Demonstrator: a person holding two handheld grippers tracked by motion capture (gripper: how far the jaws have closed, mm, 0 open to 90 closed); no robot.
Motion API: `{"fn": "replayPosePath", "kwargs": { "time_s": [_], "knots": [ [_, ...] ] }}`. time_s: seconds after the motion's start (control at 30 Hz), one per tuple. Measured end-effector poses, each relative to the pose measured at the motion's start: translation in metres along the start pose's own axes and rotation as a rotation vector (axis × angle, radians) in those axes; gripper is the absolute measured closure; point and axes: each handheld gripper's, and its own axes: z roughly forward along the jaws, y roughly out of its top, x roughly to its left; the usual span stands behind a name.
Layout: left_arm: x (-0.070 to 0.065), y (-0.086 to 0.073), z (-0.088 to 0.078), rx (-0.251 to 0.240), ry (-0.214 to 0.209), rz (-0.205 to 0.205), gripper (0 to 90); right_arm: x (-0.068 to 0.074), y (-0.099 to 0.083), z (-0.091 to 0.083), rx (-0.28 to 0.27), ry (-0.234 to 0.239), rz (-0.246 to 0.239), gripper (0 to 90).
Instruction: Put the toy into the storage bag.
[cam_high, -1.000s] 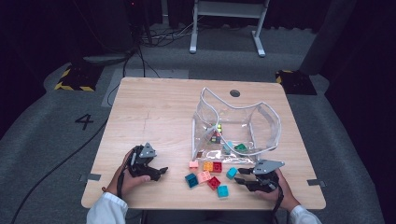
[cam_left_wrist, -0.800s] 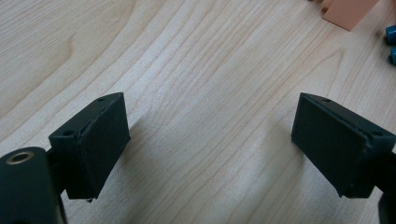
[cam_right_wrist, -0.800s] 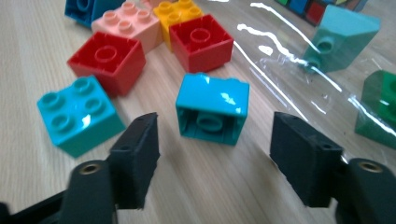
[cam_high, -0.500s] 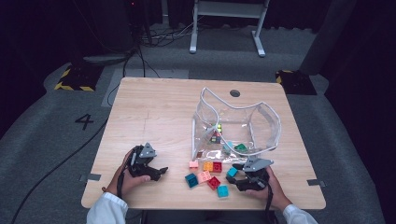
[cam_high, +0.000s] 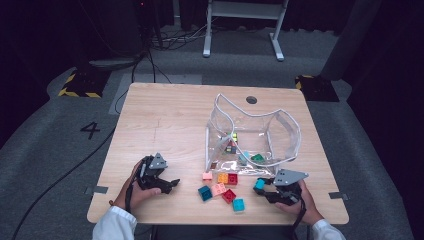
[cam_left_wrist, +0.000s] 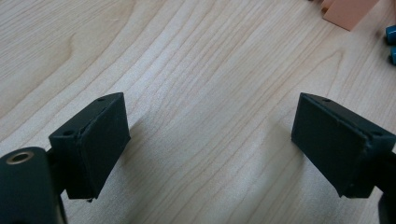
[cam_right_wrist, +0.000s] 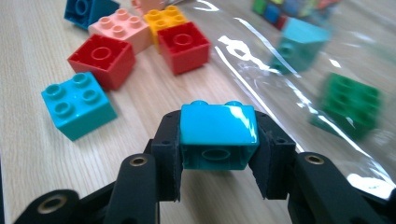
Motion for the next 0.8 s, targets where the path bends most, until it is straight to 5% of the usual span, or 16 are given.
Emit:
{"fn": "replayPosePath", "kwargs": {
  "time_s": [0.2, 0.43, 0.63, 0.8],
  "knots": [
    [0.0, 0.0, 0.0, -0.002, -0.002, -0.004, 11.4, -0.013, -0.01, -0.024, -0.021, -0.014, -0.004, 58.6],
    [0.0, 0.0, 0.0, 0.0, -0.001, -0.004, 11.5, -0.043, -0.028, -0.066, -0.065, -0.128, 0.061, 58.7],
    [-0.001, 0.0, 0.0, -0.002, -0.002, -0.004, 11.5, -0.068, -0.014, -0.095, -0.127, -0.202, 0.082, 58.7],
    [0.0, 0.0, 0.0, -0.001, -0.001, -0.004, 11.5, -0.083, 0.004, -0.108, -0.126, -0.244, 0.067, 58.7]
  ]
}}
